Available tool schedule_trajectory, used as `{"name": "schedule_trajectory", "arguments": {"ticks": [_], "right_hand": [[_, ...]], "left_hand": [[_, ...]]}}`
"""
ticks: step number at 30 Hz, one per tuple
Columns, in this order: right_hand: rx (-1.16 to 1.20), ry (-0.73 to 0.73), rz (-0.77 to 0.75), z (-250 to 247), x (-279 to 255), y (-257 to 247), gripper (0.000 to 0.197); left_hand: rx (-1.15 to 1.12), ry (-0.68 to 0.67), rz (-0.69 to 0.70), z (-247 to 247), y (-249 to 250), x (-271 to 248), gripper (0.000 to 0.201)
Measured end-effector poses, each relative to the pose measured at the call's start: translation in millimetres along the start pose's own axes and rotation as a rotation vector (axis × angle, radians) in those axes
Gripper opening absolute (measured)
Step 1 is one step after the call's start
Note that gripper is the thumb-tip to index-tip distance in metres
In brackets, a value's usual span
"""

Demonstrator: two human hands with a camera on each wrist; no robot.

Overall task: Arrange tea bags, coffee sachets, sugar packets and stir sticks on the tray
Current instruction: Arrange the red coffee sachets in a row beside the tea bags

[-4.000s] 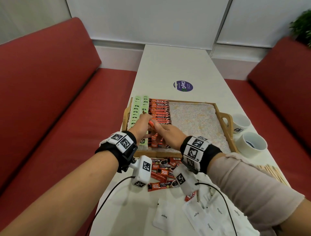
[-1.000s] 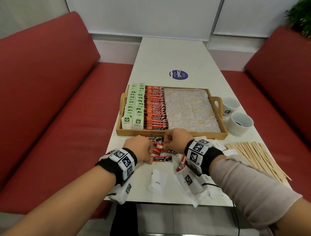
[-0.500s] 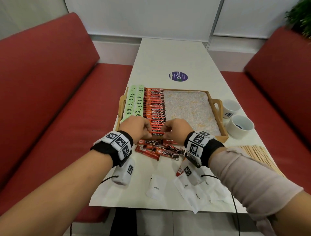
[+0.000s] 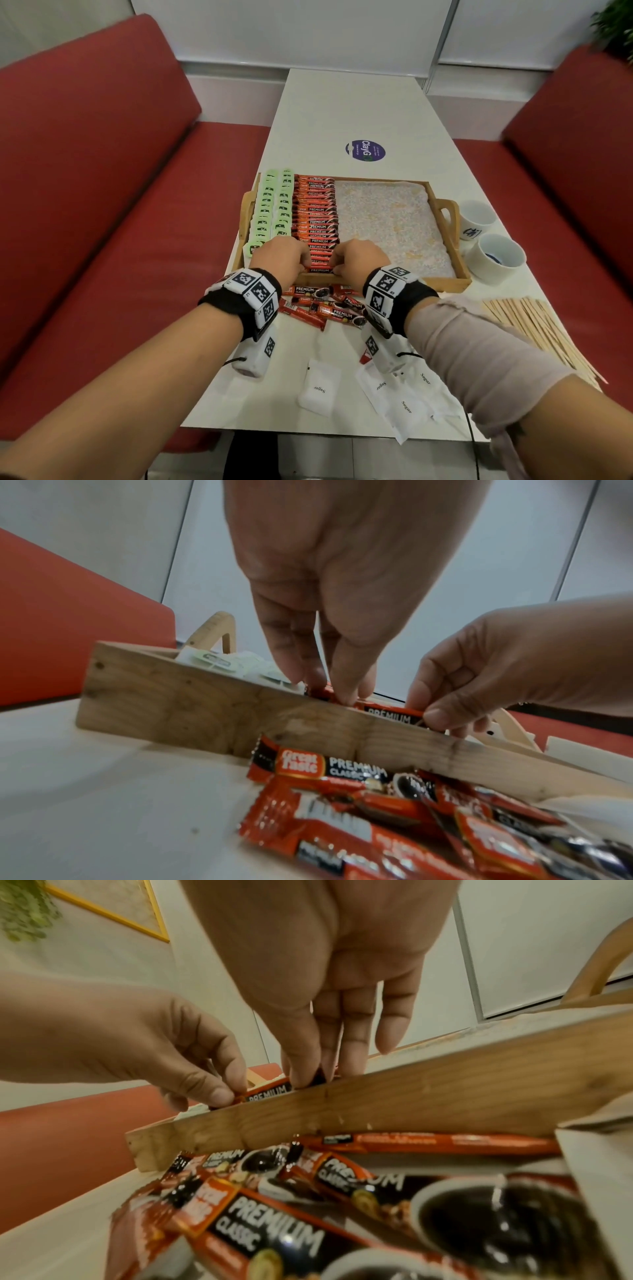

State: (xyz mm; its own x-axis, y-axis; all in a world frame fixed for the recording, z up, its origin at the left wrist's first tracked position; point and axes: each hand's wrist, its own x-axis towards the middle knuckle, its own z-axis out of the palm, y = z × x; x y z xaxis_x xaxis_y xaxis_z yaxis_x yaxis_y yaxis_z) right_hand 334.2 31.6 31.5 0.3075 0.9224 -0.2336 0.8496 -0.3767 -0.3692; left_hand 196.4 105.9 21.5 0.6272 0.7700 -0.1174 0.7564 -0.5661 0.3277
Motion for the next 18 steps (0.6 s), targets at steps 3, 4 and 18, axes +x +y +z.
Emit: {"name": "schedule_trajectory", "arguments": {"ticks": [3,4,18], "right_hand": [[-0.036,0.014,0.006,0,0,-3,0.016],[-0.051,0.011,0.009,1,1,-4,0.017],[0.035,0.088,-0.014,-12,-14,23,0.015]], "left_hand": [[0.011,-0.018,-0.022,1,0,2,0.02],[0.024,-0.028,-0.028,1,1,2,0.02],[0.038,0.049,0.054,-4,4,-12,0.019]]}}
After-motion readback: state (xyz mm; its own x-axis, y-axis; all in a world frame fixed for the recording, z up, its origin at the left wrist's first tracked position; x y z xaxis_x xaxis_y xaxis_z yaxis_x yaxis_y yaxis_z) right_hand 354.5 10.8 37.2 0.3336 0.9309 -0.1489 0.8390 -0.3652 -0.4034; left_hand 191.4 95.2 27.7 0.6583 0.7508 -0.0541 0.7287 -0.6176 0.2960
